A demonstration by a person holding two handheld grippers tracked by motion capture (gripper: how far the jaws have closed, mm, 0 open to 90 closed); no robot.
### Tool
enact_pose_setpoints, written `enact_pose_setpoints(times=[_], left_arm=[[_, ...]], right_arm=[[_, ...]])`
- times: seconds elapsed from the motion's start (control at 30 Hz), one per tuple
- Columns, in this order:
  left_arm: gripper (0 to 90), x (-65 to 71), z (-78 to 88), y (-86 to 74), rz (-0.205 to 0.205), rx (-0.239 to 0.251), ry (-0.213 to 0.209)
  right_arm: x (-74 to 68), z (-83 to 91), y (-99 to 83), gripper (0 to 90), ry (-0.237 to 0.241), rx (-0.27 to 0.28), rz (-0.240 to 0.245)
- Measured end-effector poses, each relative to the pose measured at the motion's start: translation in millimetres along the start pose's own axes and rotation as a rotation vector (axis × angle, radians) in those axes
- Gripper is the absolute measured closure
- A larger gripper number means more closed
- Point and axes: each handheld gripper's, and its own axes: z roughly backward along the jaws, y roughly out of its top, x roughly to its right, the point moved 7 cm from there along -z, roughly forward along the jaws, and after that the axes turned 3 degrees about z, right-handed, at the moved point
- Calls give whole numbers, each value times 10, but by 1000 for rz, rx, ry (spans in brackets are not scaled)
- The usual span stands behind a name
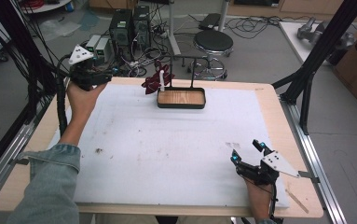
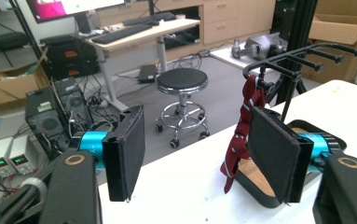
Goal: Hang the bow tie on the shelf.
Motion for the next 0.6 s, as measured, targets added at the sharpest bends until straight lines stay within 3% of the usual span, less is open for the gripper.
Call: enact_pose_setpoints(times=[0.33,0.6], left_arm=[[259,-47,386,-59,-20,55,42],[174,14,663,-168,-8,81,31]], right_arm=[[2,1,-1,115,-4,-1,-2],[10,0,4,115,-6,5,4]])
